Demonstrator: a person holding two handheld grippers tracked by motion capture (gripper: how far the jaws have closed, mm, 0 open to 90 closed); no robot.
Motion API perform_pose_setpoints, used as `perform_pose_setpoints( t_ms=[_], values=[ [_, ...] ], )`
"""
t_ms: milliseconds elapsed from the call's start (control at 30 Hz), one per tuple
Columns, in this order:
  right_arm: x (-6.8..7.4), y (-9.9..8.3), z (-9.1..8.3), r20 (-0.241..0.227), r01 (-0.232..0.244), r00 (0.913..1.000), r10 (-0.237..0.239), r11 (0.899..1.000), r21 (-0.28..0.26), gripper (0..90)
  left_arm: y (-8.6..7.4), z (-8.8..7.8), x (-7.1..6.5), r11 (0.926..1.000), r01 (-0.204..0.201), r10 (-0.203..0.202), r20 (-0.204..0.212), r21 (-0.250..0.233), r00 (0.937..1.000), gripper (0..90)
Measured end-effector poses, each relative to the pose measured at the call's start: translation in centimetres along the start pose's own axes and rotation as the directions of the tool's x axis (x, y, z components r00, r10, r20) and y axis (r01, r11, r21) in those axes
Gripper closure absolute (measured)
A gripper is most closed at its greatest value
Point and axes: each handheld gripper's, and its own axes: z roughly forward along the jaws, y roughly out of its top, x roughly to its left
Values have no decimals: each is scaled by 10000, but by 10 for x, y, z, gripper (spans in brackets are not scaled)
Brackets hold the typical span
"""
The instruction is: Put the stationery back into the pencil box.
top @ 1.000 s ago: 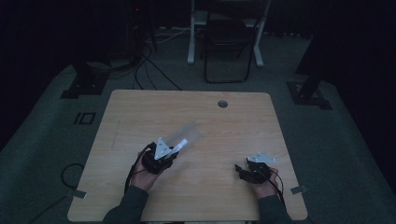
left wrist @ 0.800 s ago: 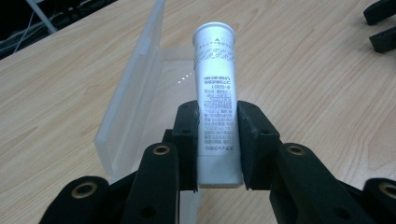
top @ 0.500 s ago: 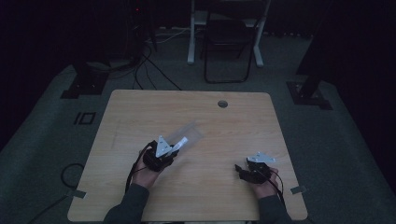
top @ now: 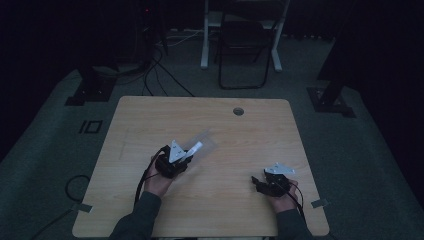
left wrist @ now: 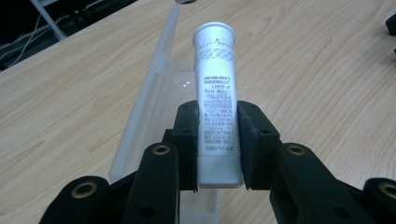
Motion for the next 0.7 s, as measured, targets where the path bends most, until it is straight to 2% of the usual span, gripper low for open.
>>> perform_pose_setpoints(
  t_ms=[367, 700],
  values=[
    [0, 0, 0, -1, 7, 10000, -7, 10000, -4, 385, -1, 9, 4, 9999, 117, -115, -154, 115, 9998, 712],
    [0, 0, 0, -11, 17, 10000, -17, 10000, -6, 385, 0, 16, 3, 9998, 150, -147, -203, 151, 9997, 711]
  ],
)
